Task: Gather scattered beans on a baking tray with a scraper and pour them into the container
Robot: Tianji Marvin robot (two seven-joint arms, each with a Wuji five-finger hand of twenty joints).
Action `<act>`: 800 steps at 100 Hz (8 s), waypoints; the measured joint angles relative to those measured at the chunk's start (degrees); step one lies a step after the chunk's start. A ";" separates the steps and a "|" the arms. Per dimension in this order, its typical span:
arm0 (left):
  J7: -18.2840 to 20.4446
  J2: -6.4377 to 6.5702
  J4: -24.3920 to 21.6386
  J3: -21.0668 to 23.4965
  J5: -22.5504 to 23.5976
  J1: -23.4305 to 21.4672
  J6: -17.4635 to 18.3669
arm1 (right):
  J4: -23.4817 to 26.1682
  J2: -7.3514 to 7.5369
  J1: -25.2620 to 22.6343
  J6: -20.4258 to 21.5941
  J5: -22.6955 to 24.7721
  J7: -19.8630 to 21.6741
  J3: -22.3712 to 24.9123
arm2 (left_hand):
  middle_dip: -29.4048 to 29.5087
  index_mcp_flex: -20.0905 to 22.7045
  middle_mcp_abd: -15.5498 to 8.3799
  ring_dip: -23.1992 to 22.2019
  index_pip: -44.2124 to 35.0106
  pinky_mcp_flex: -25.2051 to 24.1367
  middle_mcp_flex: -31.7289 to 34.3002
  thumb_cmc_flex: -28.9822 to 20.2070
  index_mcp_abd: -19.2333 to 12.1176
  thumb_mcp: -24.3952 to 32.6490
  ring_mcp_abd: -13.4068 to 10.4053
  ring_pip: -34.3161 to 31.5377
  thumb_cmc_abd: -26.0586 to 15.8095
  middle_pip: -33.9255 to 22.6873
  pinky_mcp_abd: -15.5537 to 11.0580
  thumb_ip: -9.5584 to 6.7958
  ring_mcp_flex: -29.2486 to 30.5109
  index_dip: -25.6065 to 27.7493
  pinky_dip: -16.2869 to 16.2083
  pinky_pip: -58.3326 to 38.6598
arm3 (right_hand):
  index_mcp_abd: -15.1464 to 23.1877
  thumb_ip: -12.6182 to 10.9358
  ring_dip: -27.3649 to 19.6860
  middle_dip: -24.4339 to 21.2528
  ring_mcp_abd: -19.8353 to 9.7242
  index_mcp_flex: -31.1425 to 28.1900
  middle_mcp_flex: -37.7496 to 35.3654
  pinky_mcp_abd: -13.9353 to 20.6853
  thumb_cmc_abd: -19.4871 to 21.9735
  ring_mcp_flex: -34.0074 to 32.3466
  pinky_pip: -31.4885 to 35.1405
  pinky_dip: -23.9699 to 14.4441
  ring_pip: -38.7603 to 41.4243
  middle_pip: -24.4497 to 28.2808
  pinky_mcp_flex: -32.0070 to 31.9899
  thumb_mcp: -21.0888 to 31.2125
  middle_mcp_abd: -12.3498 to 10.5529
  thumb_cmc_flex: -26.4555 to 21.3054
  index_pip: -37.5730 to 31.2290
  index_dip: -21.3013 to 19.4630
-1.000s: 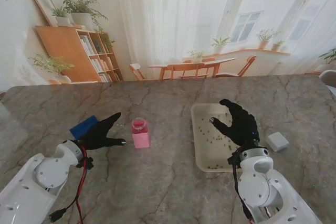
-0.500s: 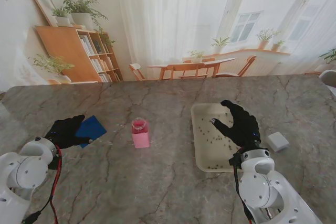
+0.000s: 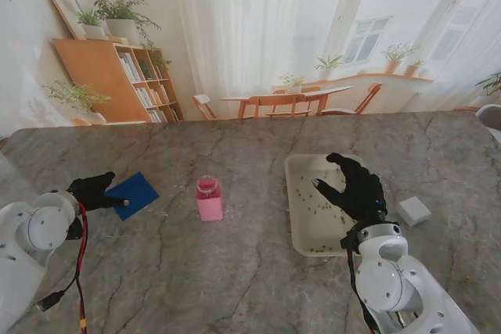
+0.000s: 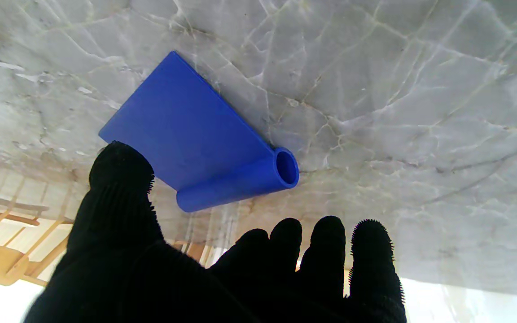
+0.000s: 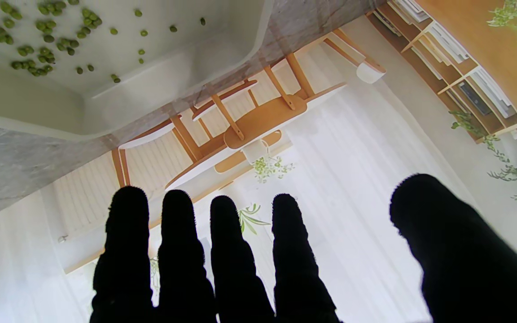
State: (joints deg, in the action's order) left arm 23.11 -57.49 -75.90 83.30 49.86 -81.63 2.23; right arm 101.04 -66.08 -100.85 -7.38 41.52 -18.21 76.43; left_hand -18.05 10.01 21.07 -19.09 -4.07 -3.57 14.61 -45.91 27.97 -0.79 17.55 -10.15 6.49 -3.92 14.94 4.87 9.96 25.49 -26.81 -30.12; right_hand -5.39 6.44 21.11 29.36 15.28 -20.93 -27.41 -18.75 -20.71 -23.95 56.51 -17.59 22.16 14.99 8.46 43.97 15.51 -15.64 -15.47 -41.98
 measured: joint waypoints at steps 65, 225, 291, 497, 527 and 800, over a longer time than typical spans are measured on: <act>1.20 1.29 7.89 -6.61 -0.88 5.86 4.39 | -0.58 0.12 0.57 0.56 -0.06 0.42 -0.58 | 0.04 -0.98 0.68 -0.45 3.20 -0.03 -2.27 4.75 1.13 -0.54 1.34 0.90 -0.98 1.28 -0.03 -0.05 -2.20 -0.70 0.02 2.30 | 0.01 0.00 0.00 0.00 0.00 -0.01 -0.78 0.00 0.05 -0.36 -0.10 0.00 -0.06 0.00 0.06 -0.69 -0.03 0.00 0.00 0.05; -15.48 -0.43 7.32 -9.42 7.87 3.98 -3.21 | 0.32 0.04 -0.63 -0.41 -0.73 -0.04 0.58 | -42.99 9.93 -11.24 -26.57 -56.18 33.01 24.45 -8.73 -9.68 -25.90 -7.87 -31.26 11.91 -27.50 -7.11 0.63 28.33 59.97 -15.48 -39.17 | 0.74 0.00 0.00 0.00 0.00 -2.76 -1.69 0.00 1.46 -1.35 -0.27 0.00 -0.61 -0.04 0.63 -2.33 -0.40 -0.01 -1.46 0.64; -20.78 -1.68 -0.38 -2.29 6.82 -2.56 0.89 | 1.20 -0.09 -1.80 -0.85 -0.80 -0.97 1.62 | -30.63 16.31 -15.44 -25.41 -42.42 47.97 37.01 -23.08 -14.57 -0.22 -15.02 -34.69 6.33 -29.85 -12.28 0.38 45.16 31.01 -11.20 -41.36 | 0.81 0.00 0.00 0.00 0.00 -3.42 -2.11 0.00 1.46 -1.35 -0.68 0.00 -0.62 -0.04 0.63 -2.35 -0.55 -0.01 -1.96 0.71; -49.75 -7.43 -9.79 -29.75 7.86 13.41 2.86 | 8.90 5.85 27.36 14.57 29.28 25.39 -13.00 | -41.02 19.20 -15.82 -30.79 -42.42 37.07 32.96 -23.43 -19.64 -0.33 -14.15 -38.75 6.36 -30.41 -12.12 0.24 37.64 16.48 -15.62 -40.57 | -10.07 0.00 -0.87 -1.00 -1.95 1.36 4.39 2.34 -10.33 -0.44 1.21 0.64 4.53 2.12 2.75 13.08 0.56 0.07 4.25 3.58; -50.59 -7.73 -10.41 -29.43 6.12 12.27 4.97 | 3.89 5.86 33.26 10.64 28.74 26.83 -18.44 | -42.32 20.46 -16.93 -31.38 -42.31 36.21 32.93 -23.53 -21.46 -1.71 -14.55 -38.39 6.36 -29.89 -12.33 0.23 37.12 15.17 -16.26 -39.36 | -6.71 0.00 2.16 1.97 -5.84 -2.20 0.06 3.70 -11.70 -5.91 4.16 0.49 13.27 9.58 7.45 14.91 -2.89 -2.39 -1.08 0.61; -39.01 -6.85 -25.47 -6.98 -2.57 -13.98 -5.37 | -6.73 6.04 20.61 11.39 23.40 25.36 -0.24 | -10.47 19.25 -9.17 -8.79 -8.38 17.76 22.23 -5.72 -12.15 -1.60 -6.32 -5.54 -10.83 -6.59 -2.55 -0.30 23.10 6.67 -12.61 -13.05 | 29.60 13.11 5.17 3.04 -24.58 -16.95 -34.13 15.13 -24.30 -44.26 19.87 -1.45 28.88 38.18 44.18 16.41 -23.96 -14.04 -64.07 2.23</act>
State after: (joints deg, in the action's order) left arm -15.90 -64.34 -101.38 76.32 47.29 -95.61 -3.14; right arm 94.32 -60.04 -80.24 4.01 64.92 7.15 76.19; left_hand -28.52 29.26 11.90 -27.88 -12.45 14.19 36.83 -51.63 15.82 -2.40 11.23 -15.69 -4.34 -10.52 12.39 4.56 33.06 32.16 -39.42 -43.17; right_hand 24.20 19.55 26.28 32.41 -9.30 -37.88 -61.54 -3.62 -45.01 -68.21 76.37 -19.04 51.04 53.17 52.64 60.38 -8.45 -29.69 -79.54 -39.75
